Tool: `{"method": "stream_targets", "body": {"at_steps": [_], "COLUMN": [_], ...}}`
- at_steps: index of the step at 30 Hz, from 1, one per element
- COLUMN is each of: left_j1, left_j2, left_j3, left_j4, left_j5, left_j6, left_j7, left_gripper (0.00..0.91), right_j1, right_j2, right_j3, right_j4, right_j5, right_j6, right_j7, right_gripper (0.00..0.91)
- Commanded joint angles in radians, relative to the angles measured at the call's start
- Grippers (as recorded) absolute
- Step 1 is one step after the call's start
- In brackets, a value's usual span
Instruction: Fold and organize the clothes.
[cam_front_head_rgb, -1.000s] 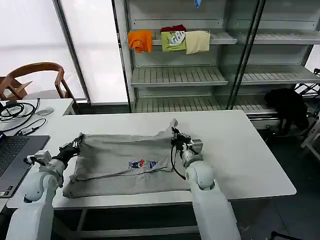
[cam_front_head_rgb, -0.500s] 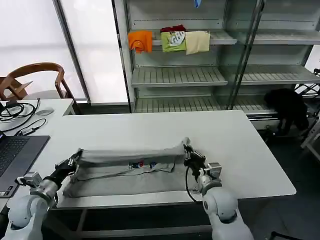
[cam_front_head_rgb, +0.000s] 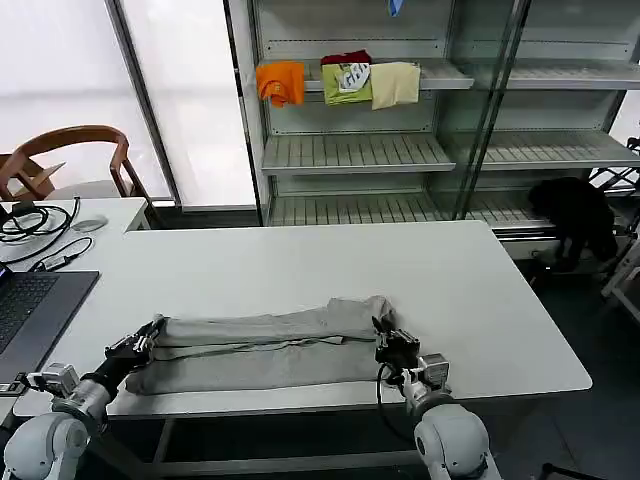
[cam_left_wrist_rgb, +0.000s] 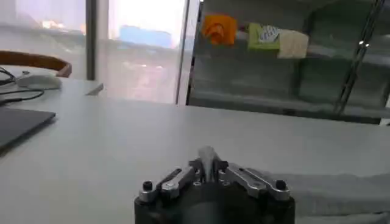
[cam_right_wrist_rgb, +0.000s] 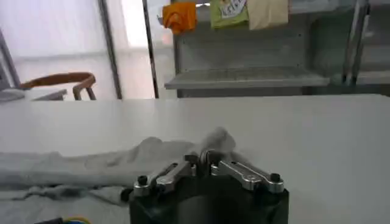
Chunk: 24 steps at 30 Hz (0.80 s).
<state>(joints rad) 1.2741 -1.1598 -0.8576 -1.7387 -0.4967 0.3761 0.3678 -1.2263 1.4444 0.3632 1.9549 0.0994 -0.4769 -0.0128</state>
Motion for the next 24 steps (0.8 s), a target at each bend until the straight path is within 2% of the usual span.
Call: {"method": "stream_targets", "body": {"at_steps": [1,2,6,8,11,12,13,14,16,17,24], "left_j1": [0.078,0.088,0.108,0.101,0.09,0.089,0.089,0.089,0.09,0.091,0.098], "left_j2": [-0.035,-0.044,-0.078,-0.09,-0.101,-0.103,-0.106,-0.108,-0.113,-0.115,-0.124], "left_j3": [-0.019,-0.021,-0.012,-0.007,0.004,0.008,0.011,0.015,0.017,0.02,0.029], "left_j4": [-0.09,-0.097,-0.111,-0.102,-0.087,-0.082,-0.08,-0.079,-0.083,-0.085,-0.086], "left_j5": [0.167,0.172,0.175,0.175,0.171,0.171,0.171,0.17,0.166,0.167,0.172], "left_j6": [0.02,0.017,0.016,0.017,0.017,0.016,0.016,0.016,0.016,0.016,0.018], "left_j7": [-0.068,-0.079,-0.124,-0.137,-0.146,-0.147,-0.146,-0.148,-0.146,-0.146,-0.146], "left_gripper": [0.907,0.907,0.907,0.907,0.907,0.856,0.584,0.363,0.171,0.03,0.01], "right_j1": [-0.049,-0.05,-0.027,0.001,0.035,0.04,0.044,0.05,0.056,0.059,0.07], "right_j2": [0.012,0.011,0.025,0.038,0.054,0.054,0.054,0.053,0.05,0.048,0.044], "right_j3": [0.013,0.014,0.047,0.06,0.07,0.071,0.071,0.072,0.076,0.079,0.095], "right_j4": [0.037,0.04,0.111,0.133,0.169,0.175,0.183,0.193,0.202,0.203,0.199], "right_j5": [-0.167,-0.16,0.015,0.07,0.094,0.095,0.098,0.101,0.101,0.101,0.1], "right_j6": [-0.035,-0.032,0.014,-0.002,-0.034,-0.04,-0.044,-0.051,-0.059,-0.063,-0.069], "right_j7": [0.028,0.028,0.053,0.084,0.108,0.108,0.109,0.11,0.108,0.109,0.112], "right_gripper": [0.907,0.907,0.907,0.907,0.907,0.907,0.907,0.907,0.907,0.907,0.907]}}
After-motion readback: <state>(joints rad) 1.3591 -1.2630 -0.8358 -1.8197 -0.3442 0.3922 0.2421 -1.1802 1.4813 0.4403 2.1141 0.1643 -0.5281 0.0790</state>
